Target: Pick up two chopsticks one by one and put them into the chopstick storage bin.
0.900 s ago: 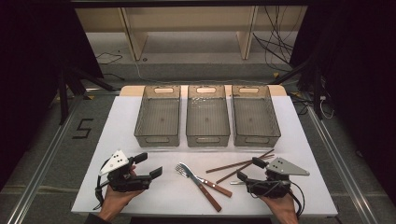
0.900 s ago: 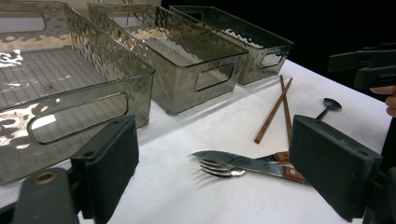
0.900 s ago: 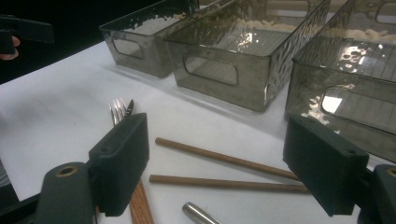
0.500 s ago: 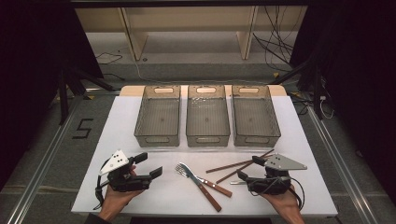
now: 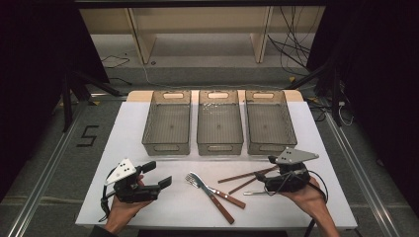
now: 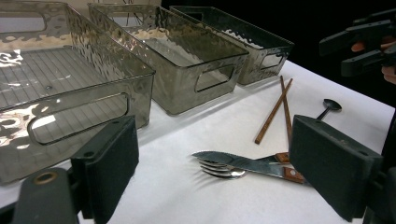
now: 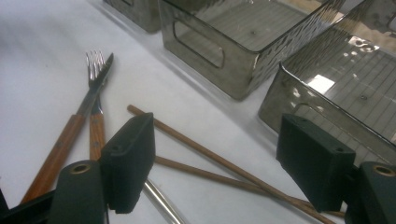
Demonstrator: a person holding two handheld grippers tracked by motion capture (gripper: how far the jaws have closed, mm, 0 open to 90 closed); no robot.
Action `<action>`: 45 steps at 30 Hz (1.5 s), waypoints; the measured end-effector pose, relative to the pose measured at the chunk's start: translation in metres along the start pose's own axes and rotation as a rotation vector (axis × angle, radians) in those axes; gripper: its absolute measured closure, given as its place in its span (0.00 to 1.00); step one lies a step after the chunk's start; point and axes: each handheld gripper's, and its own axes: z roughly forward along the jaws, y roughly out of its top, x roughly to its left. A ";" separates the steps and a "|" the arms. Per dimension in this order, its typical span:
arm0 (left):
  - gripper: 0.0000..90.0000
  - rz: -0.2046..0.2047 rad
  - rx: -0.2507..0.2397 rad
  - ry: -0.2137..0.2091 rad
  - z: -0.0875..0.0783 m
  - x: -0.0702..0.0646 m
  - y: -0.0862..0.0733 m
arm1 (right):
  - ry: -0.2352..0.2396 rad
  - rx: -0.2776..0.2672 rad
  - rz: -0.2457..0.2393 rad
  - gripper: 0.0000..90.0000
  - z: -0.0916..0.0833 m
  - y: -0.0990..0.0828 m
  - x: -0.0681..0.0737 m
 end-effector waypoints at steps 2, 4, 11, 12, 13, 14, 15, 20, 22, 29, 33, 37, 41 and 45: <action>0.17 -0.001 -0.001 0.000 0.000 0.000 0.000 | 0.002 0.037 -0.026 0.34 0.003 0.005 -0.004; 0.17 0.000 0.000 -0.001 0.000 0.000 0.000 | 0.009 0.065 -0.042 0.34 0.006 0.008 -0.005; 0.17 0.000 0.000 -0.001 0.000 0.000 0.000 | 0.028 0.150 -0.091 0.36 0.021 0.015 -0.008; 0.17 0.000 -0.002 -0.001 0.000 0.000 0.000 | 0.030 0.159 -0.099 0.36 0.023 0.016 -0.009; 0.17 0.001 -0.001 -0.001 0.000 0.000 0.000 | 0.029 0.168 -0.106 0.36 0.025 0.018 -0.009; 0.17 0.000 -0.001 -0.001 0.000 0.000 0.000 | 0.032 0.178 -0.111 0.36 0.026 0.019 -0.009; 0.17 0.000 -0.002 -0.001 0.000 0.000 0.000 | 0.036 0.190 -0.116 0.36 0.028 0.020 -0.009; 0.17 0.000 -0.002 -0.001 0.000 0.000 0.000 | 0.050 0.253 -0.146 0.38 0.039 0.024 -0.012; 0.17 -0.002 -0.002 -0.001 0.000 0.000 0.000 | 0.051 0.285 -0.165 0.40 0.044 0.025 -0.012; 0.17 -0.004 -0.007 -0.001 0.001 0.000 0.000 | 0.073 0.381 -0.221 0.46 0.062 0.030 -0.013; 0.17 -0.003 -0.007 -0.001 0.000 0.000 0.000 | 0.104 0.421 -0.242 0.50 0.072 0.032 -0.016; 0.17 -0.003 -0.007 -0.001 0.001 0.000 0.000 | 0.128 0.472 -0.275 0.54 0.081 0.033 -0.015; 0.17 -0.003 -0.007 0.000 0.000 0.000 0.000 | 0.151 0.509 -0.298 0.57 0.089 0.034 -0.016; 0.17 -0.003 -0.007 -0.001 0.000 0.000 0.000 | 0.165 0.543 -0.325 0.61 0.095 0.035 -0.015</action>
